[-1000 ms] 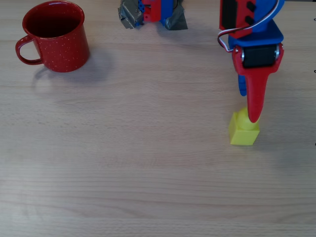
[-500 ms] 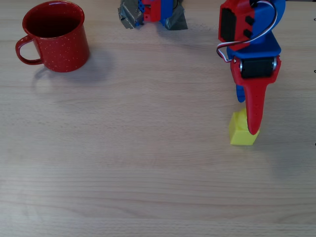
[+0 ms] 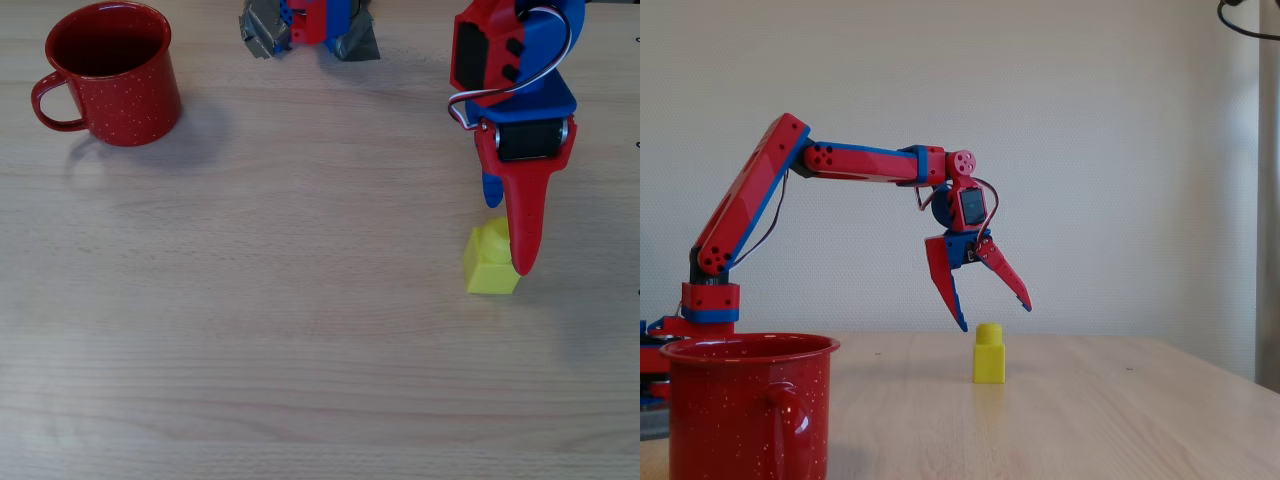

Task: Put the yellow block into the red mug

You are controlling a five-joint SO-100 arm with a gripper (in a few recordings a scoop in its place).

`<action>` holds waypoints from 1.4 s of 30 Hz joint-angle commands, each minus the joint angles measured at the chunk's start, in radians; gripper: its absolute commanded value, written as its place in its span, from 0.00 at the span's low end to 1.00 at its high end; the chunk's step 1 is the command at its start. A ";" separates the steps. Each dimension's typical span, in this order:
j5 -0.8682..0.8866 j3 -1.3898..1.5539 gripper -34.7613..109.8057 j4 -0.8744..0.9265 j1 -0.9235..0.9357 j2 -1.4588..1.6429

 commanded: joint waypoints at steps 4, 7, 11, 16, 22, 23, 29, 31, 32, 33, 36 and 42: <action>0.014 -0.003 0.50 0.002 -0.040 0.055; 0.020 0.020 0.50 -0.009 -0.044 0.057; 0.021 0.063 0.50 -0.040 -0.044 0.057; 0.021 0.092 0.50 -0.072 -0.046 0.046; 0.021 0.091 0.50 -0.097 -0.046 0.021; 0.021 0.091 0.50 -0.100 -0.046 0.015; 0.021 0.087 0.49 -0.120 -0.046 -0.014; 0.023 0.087 0.49 -0.129 -0.046 -0.023; 0.023 0.086 0.49 -0.132 -0.046 -0.028; 0.025 0.084 0.49 -0.133 -0.046 -0.031; 0.025 0.075 0.47 -0.138 -0.046 -0.043; 0.025 0.063 0.38 -0.147 -0.046 -0.055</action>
